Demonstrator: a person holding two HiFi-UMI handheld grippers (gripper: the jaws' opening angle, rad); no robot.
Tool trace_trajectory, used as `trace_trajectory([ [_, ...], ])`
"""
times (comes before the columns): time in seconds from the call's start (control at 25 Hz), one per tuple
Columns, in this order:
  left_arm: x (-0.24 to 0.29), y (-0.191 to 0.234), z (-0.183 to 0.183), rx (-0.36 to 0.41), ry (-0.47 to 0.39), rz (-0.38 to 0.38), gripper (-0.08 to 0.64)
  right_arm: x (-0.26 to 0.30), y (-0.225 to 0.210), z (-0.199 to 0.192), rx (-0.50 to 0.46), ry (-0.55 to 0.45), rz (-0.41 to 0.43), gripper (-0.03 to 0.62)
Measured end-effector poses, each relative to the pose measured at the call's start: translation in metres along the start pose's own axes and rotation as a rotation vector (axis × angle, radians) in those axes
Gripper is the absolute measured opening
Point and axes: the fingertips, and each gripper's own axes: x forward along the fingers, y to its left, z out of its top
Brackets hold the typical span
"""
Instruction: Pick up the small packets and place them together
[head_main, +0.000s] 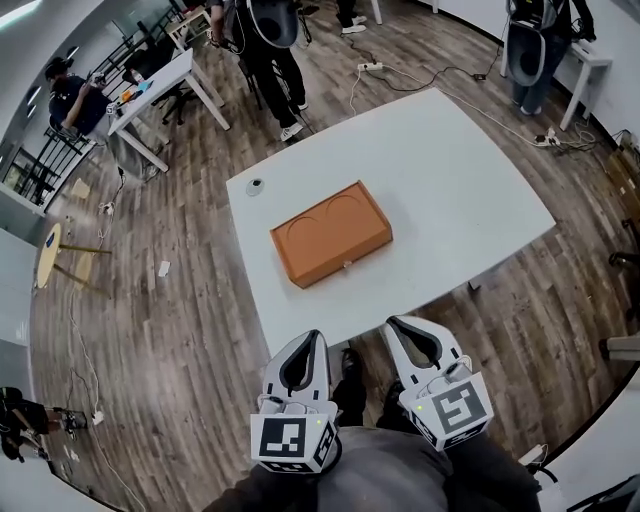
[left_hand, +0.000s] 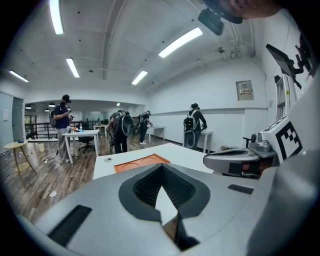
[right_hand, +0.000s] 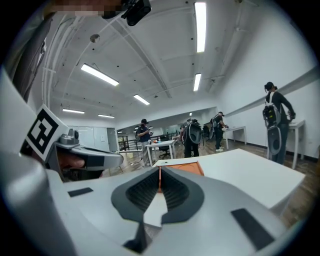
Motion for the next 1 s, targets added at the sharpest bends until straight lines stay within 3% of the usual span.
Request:
trace_trajectory([
  [0.24,0.025,0.027,-0.005,-0.033,-0.003,-0.017,-0.003,0.028,-0.004,-0.002,-0.027,0.038,-0.024,0.008],
  [0.76,0.084,0.083,-0.01,-0.089,0.019,-0.144,-0.003,0.13,-0.002,0.003,-0.045,0.113,-0.079,0.008],
  [1.0,0.104,0.116,0.004,-0.114,0.001,-0.138,-0.003,0.155,-0.008,0.021,-0.074,0.109,-0.117,0.006],
])
